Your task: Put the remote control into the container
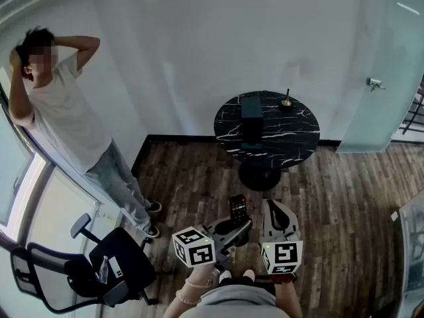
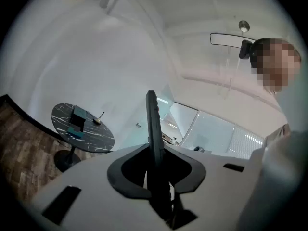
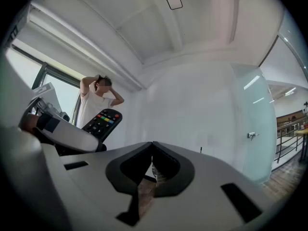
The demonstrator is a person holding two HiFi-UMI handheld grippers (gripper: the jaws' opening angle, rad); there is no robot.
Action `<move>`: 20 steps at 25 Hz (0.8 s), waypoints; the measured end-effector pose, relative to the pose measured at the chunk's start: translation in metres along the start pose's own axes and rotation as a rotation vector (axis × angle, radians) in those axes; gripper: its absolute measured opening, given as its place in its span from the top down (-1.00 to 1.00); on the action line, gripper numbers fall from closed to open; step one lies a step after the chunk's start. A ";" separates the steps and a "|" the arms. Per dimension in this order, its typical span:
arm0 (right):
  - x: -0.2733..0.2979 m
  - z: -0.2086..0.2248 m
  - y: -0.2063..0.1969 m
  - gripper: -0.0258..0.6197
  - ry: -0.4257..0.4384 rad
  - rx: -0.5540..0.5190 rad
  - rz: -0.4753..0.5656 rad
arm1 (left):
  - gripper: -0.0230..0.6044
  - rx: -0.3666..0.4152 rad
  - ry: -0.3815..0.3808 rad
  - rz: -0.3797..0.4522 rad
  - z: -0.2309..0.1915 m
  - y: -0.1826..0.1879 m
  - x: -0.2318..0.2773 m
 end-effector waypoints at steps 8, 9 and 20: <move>-0.006 0.009 -0.003 0.88 -0.011 0.009 0.019 | 0.68 0.004 0.008 -0.001 0.001 -0.004 0.005; -0.006 0.011 -0.003 0.88 -0.010 0.012 0.019 | 0.68 0.003 0.009 0.000 0.001 -0.005 0.006; -0.010 0.032 -0.011 0.88 0.013 0.023 0.021 | 0.69 0.003 0.015 0.001 0.006 -0.013 0.030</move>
Point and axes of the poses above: the fingertips, and each gripper's own axes: x forward along the fingers, z to its right, y out of its top, the point moved 4 cm from there along -x, backward along the fingers, and after that the axes turned 5 degrees about -x, right-handed, at the moved point
